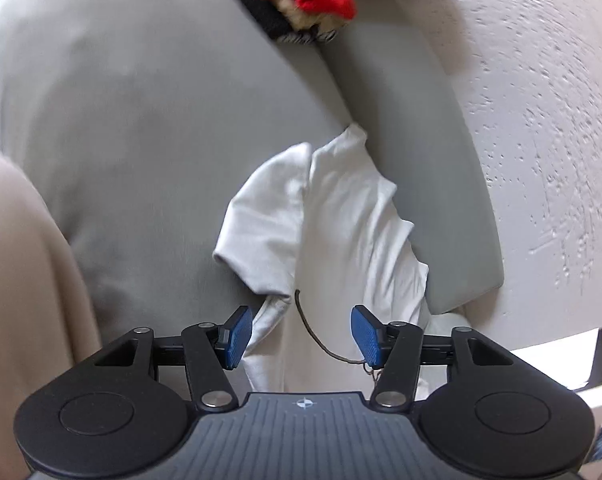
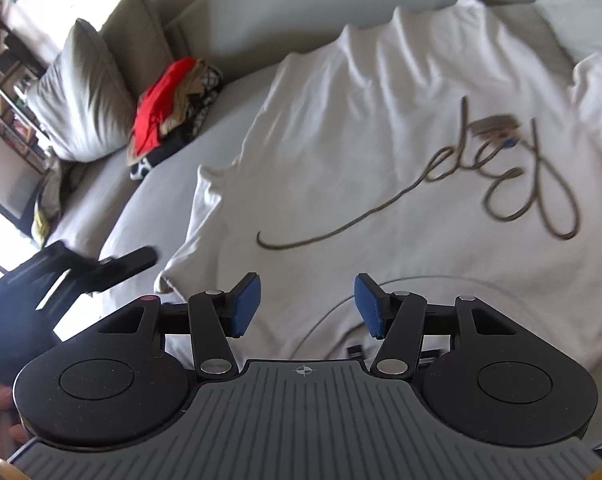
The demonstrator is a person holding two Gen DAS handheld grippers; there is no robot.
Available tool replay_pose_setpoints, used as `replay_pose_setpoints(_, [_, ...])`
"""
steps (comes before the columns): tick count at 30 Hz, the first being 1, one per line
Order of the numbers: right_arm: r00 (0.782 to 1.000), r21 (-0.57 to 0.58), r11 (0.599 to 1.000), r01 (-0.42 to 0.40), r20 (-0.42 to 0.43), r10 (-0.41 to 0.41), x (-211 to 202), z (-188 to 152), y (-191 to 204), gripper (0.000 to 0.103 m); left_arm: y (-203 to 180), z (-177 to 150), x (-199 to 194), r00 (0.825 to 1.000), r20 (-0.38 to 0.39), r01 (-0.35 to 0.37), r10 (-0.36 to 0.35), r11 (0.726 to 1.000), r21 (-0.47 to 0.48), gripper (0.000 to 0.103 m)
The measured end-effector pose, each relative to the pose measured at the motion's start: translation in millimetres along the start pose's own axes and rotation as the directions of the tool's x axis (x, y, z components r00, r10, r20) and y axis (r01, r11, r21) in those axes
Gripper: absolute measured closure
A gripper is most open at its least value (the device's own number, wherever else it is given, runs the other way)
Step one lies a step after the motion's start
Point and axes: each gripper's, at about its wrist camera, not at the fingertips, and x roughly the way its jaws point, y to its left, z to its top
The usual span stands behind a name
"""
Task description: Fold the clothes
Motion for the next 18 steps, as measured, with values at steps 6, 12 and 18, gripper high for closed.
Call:
replay_pose_setpoints(6, [0.999,-0.002,0.999,0.037,-0.027,-0.037,21.3,-8.1,-4.5,0.047,18.4,16.3,25.6,0.995,0.044,0.089,-0.085,0.988,-0.123,0.05])
replay_pose_setpoints(12, [0.998,-0.047,0.998,0.049,-0.035,-0.051,22.0,-9.0,-3.2,0.047,36.3,36.5,48.0,0.982,0.107,0.178,-0.157,0.957,-0.23,0.05])
replay_pose_setpoints(18, [0.998,-0.035,0.999,0.038,-0.041,-0.039,22.2,-7.2,-6.1,0.047,41.0,52.5,55.4,0.989,0.118,0.121,-0.094,0.96,-0.252,0.096])
